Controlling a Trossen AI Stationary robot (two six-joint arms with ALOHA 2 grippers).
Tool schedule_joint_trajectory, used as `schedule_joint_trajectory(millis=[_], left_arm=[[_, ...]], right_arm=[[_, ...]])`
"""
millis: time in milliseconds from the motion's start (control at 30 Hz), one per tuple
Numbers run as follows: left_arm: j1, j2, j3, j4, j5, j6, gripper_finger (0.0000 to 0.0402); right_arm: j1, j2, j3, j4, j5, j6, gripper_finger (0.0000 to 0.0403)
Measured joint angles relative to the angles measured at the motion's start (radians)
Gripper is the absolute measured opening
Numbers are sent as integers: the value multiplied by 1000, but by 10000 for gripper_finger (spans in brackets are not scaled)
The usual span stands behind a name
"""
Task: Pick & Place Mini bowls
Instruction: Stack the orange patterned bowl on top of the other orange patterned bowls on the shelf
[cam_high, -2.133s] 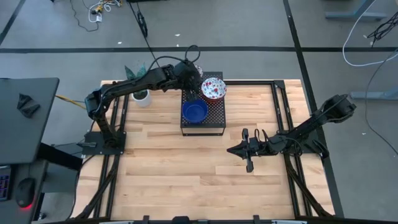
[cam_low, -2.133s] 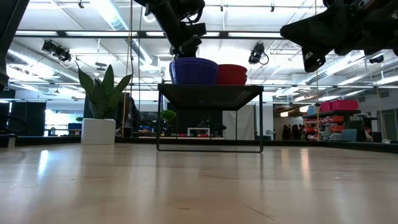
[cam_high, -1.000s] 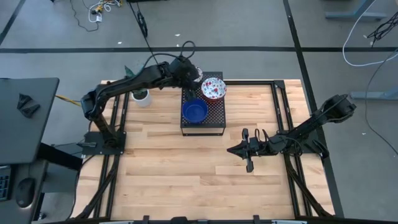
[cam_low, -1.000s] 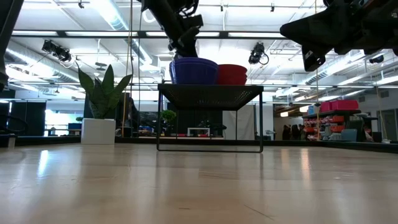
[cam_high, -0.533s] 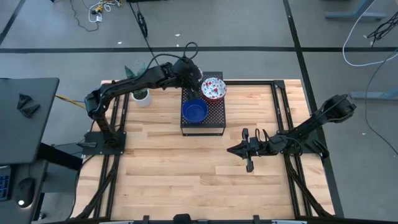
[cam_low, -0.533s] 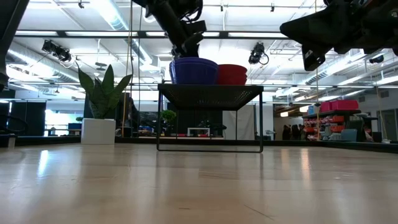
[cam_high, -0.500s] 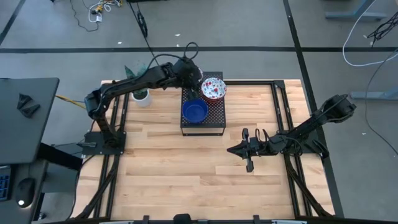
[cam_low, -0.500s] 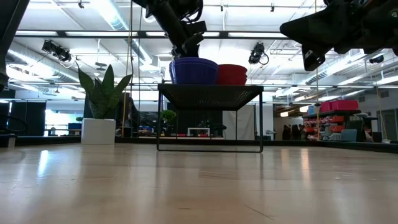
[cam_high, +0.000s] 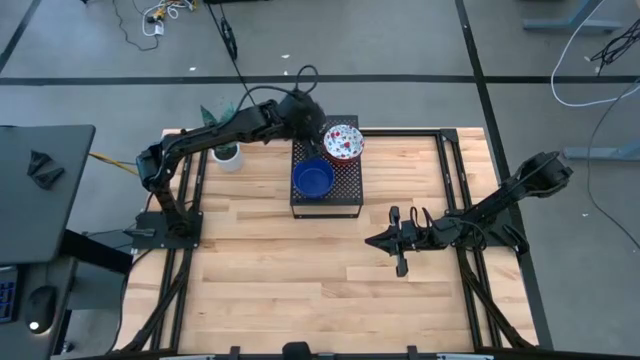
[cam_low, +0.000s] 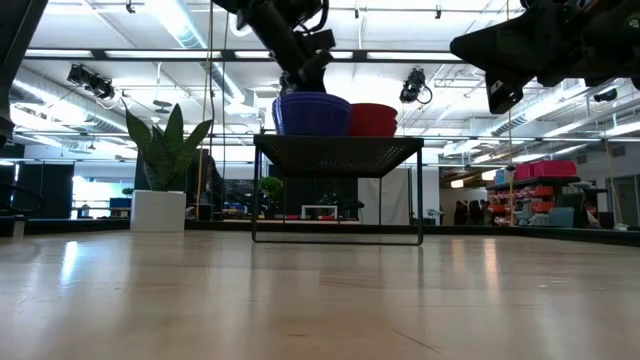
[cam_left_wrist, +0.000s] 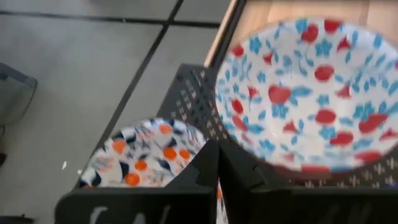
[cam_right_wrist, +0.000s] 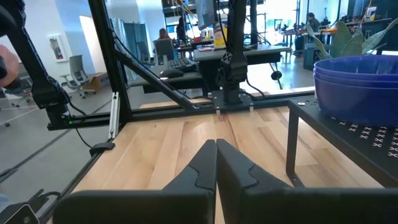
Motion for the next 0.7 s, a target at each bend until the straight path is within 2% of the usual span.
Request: schedule_joint_trajectory(millis=[233,367,700], left_arm=[[12,8,0,159,1,8,4],[25,33,0,239,49,10,8],[59,100,-1,215,42,1,11]], right_arm=[[0,0,0,0,0,0,9],[0,0,0,0,0,0,9],[0,0,0,-3,0,6,9]])
